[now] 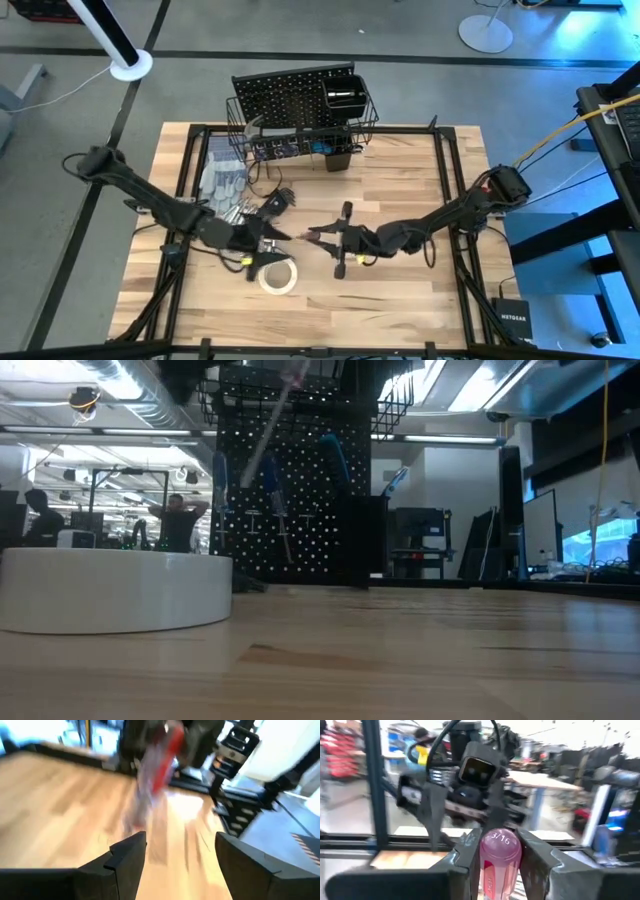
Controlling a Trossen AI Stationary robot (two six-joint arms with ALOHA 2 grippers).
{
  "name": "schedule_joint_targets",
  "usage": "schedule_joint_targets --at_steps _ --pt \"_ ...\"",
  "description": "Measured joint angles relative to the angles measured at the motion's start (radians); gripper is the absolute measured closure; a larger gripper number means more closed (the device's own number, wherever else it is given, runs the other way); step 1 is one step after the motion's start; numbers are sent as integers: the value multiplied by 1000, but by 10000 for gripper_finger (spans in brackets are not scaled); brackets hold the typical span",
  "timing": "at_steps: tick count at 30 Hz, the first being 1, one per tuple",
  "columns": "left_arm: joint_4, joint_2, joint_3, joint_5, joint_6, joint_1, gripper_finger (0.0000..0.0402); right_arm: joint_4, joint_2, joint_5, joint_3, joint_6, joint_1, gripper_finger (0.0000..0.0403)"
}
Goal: Hang tools onto peg board
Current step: Hang the red screwdriver on the pegboard
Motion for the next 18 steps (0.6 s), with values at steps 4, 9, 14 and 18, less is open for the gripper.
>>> schedule_joint_targets --at_steps 4,9,14,18 --pt "-235 -113 0 -103 -128 -80 180 -7 -4 158 12 -95 29 301" --pt "-490 -167 0 -302 -266 -196 191 -24 13 215 69 -148 -2 301" --pt "-710 -156 0 -454 -429 -268 201 -19 57 219 119 -177 -85 301" --pt "-772 -128 -4 -555 -480 -302 205 11 154 216 176 -179 -168 301"
